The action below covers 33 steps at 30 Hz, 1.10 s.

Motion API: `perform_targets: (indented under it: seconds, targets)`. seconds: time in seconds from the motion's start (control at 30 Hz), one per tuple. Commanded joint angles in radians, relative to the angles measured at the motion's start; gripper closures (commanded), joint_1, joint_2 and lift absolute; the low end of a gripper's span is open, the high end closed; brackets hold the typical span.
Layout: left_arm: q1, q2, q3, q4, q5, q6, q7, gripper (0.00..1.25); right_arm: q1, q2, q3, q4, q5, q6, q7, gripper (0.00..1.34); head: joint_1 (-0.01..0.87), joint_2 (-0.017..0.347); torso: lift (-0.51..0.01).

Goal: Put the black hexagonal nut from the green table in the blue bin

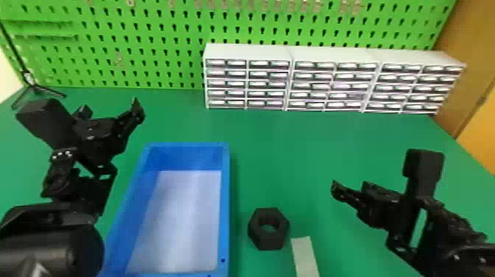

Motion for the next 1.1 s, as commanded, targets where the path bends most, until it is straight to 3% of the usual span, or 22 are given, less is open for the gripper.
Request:
perform_targets:
  seconds: [0.0, 0.2, 0.87, 1.07]
  targets:
    - [0.005, 0.0, 0.007, -0.005, 0.0, 0.0, 0.001, 0.12, -0.013, -0.006, 0.003, -0.028, 0.009, 0.108, 0.0, 0.43, 0.692, 0.008, -0.097]
    - [0.006, 0.0, 0.012, -0.008, 0.0, 0.0, -0.001, 0.12, -0.049, -0.021, 0.029, -0.068, 0.032, 0.26, 0.0, 0.43, 0.692, 0.008, -0.097]
    - [0.008, 0.002, 0.017, -0.011, 0.0, 0.0, 0.001, 0.12, -0.185, -0.115, 0.112, -0.119, 0.009, 0.634, 0.0, 0.43, 0.692, 0.008, -0.097]
    - [0.008, 0.0, 0.015, -0.011, -0.002, 0.0, 0.001, 0.12, -0.217, -0.133, 0.118, -0.131, -0.003, 0.644, 0.002, 0.43, 0.692, 0.008, -0.097]
